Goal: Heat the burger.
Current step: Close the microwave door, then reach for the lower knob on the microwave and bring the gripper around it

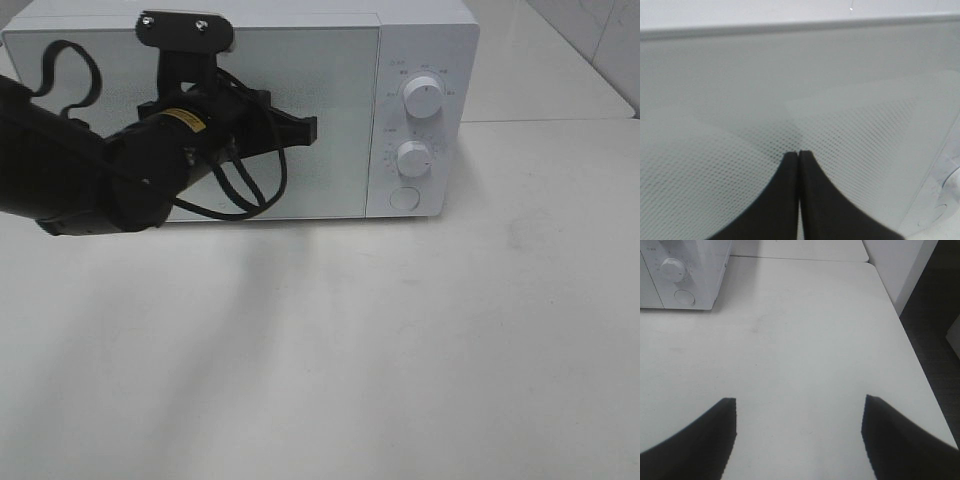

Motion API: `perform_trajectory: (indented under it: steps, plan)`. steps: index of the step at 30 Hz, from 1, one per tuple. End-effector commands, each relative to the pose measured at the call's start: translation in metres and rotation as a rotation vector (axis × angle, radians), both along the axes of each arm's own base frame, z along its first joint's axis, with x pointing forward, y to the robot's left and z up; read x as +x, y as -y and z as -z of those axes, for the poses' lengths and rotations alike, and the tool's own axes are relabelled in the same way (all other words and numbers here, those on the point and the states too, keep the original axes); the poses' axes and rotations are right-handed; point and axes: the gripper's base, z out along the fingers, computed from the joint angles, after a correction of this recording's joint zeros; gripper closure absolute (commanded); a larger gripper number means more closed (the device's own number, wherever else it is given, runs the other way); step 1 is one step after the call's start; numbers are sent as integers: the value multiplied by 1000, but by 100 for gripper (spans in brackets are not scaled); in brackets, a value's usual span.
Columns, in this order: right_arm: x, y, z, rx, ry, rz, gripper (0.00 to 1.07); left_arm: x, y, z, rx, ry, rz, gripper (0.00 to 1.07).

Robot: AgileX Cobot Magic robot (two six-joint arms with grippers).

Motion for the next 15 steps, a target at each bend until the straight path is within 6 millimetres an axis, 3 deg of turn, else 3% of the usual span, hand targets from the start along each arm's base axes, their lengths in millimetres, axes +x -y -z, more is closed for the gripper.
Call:
perform_trajectory:
  steps: [1,4,5,6,7,8,9,10,15]
  plan:
    - [-4,0,0,2,40,11,39,-12,-3,-9,-10,-18,8,107]
    - [-4,0,0,2,40,11,39,-28,-7,-10,1,-88,34,102]
    - [-4,0,0,2,40,11,39,-38,-10,-10,19,-140,59,87]
    - [-4,0,0,2,40,11,39,-38,-10,-10,19,-140,59,87]
    - [-4,0,0,2,40,11,39,-42,-12,-9,28,-166,68,77]
    - [-4,0,0,2,40,11,39,-51,-16,-9,45,-226,93,46]
    - [-4,0,0,2,40,11,39,-51,-16,-9,45,-226,93,46]
    - [-4,0,0,2,40,11,39,-60,-18,-9,65,-305,126,8]
    - [-4,0,0,2,40,11,39,-73,-19,-13,103,-419,195,8]
